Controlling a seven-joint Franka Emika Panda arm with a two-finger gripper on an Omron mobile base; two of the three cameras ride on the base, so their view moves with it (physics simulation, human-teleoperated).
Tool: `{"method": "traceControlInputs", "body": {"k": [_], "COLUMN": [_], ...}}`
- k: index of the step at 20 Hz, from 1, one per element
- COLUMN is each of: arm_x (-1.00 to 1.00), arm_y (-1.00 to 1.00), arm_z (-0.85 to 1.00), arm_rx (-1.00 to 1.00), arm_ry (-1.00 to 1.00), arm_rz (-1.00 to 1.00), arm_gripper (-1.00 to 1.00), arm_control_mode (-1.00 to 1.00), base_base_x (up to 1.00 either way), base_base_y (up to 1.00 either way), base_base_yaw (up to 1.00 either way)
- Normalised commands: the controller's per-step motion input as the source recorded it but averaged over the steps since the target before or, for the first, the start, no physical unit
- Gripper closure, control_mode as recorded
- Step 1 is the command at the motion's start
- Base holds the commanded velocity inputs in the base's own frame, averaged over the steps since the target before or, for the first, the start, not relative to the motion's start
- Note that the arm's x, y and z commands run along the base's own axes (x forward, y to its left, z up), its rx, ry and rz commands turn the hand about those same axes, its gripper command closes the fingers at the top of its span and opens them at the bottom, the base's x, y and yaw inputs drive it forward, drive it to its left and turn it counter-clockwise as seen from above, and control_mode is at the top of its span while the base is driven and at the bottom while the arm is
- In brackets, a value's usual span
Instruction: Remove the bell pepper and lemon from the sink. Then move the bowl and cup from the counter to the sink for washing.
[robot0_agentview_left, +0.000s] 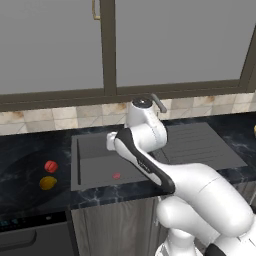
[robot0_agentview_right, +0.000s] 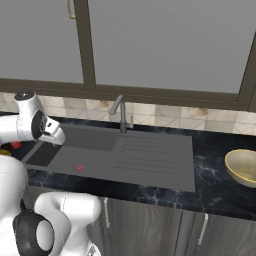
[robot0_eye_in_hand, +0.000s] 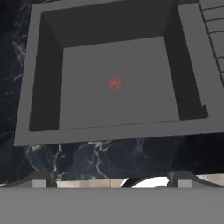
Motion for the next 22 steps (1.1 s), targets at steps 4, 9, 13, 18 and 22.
{"method": "traceControlInputs", "body": {"k": [4,9,13,18,22], "arm_x": [-0.25,-0.21,-0.15,-0.13,-0.09], "arm_y": [-0.48,-0.50,-0.52,-0.55,-0.54], "arm_z": [0.11,0.09,0.08,0.09,0.10], "arm_rx": [-0.08,-0.08,-0.10,-0.07,-0.07], "arm_ry": [0.00,0.00,0.05,0.07,0.10], "arm_rz": [0.09,0.02,0.00,0.00,0.00], "arm_gripper": [-1.00,-1.00,-1.00,-1.00,-1.00], "arm_control_mode": [-1.00,-1.00,-1.00,-1.00,-1.00], "base_base_x": [0.00,0.00,0.00,0.00,0.00], "base_base_y": [0.00,0.00,0.00,0.00,0.00], "base_base_yaw": [0.00,0.00,0.00,0.00,0.00]}}
